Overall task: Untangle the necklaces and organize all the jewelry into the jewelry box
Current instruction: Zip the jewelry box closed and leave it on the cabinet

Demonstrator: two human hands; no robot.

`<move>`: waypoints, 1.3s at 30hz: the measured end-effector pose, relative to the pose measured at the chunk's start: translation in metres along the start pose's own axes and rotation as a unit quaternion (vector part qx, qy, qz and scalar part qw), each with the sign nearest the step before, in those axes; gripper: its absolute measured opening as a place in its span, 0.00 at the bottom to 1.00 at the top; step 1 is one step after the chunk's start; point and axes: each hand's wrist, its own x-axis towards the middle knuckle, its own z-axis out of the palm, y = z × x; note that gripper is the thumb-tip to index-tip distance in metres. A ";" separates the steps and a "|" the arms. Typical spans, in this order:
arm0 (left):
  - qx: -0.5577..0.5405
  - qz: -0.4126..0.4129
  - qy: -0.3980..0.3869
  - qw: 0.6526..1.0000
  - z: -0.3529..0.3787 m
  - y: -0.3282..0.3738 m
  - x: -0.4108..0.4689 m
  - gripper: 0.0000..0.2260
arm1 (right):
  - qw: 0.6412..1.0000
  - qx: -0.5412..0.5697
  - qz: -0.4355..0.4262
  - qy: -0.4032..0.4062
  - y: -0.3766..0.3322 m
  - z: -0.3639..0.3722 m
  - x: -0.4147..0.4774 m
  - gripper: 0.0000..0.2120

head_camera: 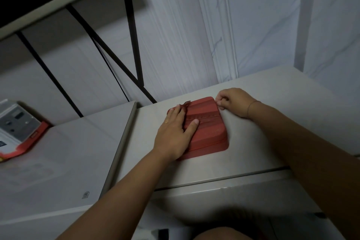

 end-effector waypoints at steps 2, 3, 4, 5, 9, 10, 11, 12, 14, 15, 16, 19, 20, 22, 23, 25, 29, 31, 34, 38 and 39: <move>0.002 -0.001 -0.004 1.000 -0.001 0.000 0.000 0.30 | 0.999 -0.044 0.000 0.016 -0.001 -0.004 -0.005 0.05; 0.003 -0.001 -0.006 1.000 -0.001 0.000 0.000 0.30 | 0.998 -0.059 -0.001 0.022 -0.001 -0.006 -0.009 0.05; 0.005 -0.002 -0.007 1.000 -0.001 0.000 0.000 0.30 | 0.997 -0.068 -0.004 0.023 -0.002 -0.009 -0.014 0.05; 0.006 -0.002 -0.007 1.000 -0.001 0.000 0.000 0.30 | 0.997 -0.071 -0.007 0.018 -0.004 -0.012 -0.020 0.06; 0.007 -0.004 -0.007 1.000 -0.001 0.000 0.000 0.30 | 0.998 -0.068 -0.017 -0.001 -0.011 -0.015 -0.046 0.05; 0.007 -0.004 -0.007 1.000 0.000 0.000 0.000 0.30 | 0.998 -0.064 -0.016 0.001 -0.013 -0.015 -0.052 0.05; 0.008 -0.004 -0.008 1.000 0.000 0.000 0.000 0.31 | 0.998 -0.058 -0.016 0.002 -0.016 -0.014 -0.059 0.05; 0.010 -0.005 -0.008 1.000 0.000 0.000 0.001 0.31 | 0.998 -0.054 -0.016 0.001 -0.019 -0.014 -0.066 0.05; 0.013 -0.004 -0.008 1.000 0.001 -0.002 0.002 0.31 | 0.998 -0.052 -0.017 -0.004 -0.026 -0.014 -0.080 0.04; 0.014 -0.002 -0.007 1.000 0.002 -0.003 0.002 0.31 | 0.998 -0.054 -0.018 -0.007 -0.029 -0.015 -0.088 0.04; 0.015 -0.001 -0.006 1.000 0.003 -0.003 0.003 0.31 | 0.998 -0.057 -0.019 -0.011 -0.032 -0.015 -0.097 0.05; 0.022 -0.004 -0.004 1.000 0.004 -0.004 0.004 0.31 | 0.998 -0.060 -0.024 -0.020 -0.041 -0.013 -0.121 0.07; 0.023 -0.005 -0.003 1.000 0.004 -0.004 0.004 0.31 | 0.998 -0.060 -0.023 -0.018 -0.043 -0.011 -0.128 0.07; 0.021 -0.005 0.001 1.000 0.005 -0.004 0.005 0.31 | 0.997 -0.070 -0.016 -0.012 -0.048 -0.005 -0.138 0.06; 0.018 -0.003 0.004 1.000 0.005 -0.004 0.005 0.31 | 0.997 -0.076 -0.016 -0.006 -0.052 -0.001 -0.142 0.05; 0.013 -0.004 0.015 1.000 0.007 -0.004 0.004 0.31 | 0.997 -0.075 -0.026 0.007 -0.060 0.007 -0.148 0.03; -0.013 -0.008 0.047 0.999 0.006 -0.002 0.001 0.30 | 0.997 -0.071 -0.029 0.024 -0.078 0.026 -0.153 0.04; -0.031 -0.007 0.058 0.998 0.006 -0.001 -0.001 0.29 | 0.997 -0.067 -0.028 0.036 -0.085 0.036 -0.151 0.05; -0.081 -0.008 0.068 0.994 0.007 -0.002 -0.002 0.27 | 0.997 -0.060 -0.026 0.033 -0.099 0.052 -0.148 0.05; -0.239 -0.009 0.069 0.969 0.005 -0.006 -0.004 0.22 | 0.998 -0.054 -0.033 0.027 -0.124 0.076 -0.139 0.04; -0.285 -0.012 0.062 0.956 0.005 -0.008 -0.005 0.22 | 0.998 -0.057 -0.034 0.023 -0.130 0.083 -0.137 0.05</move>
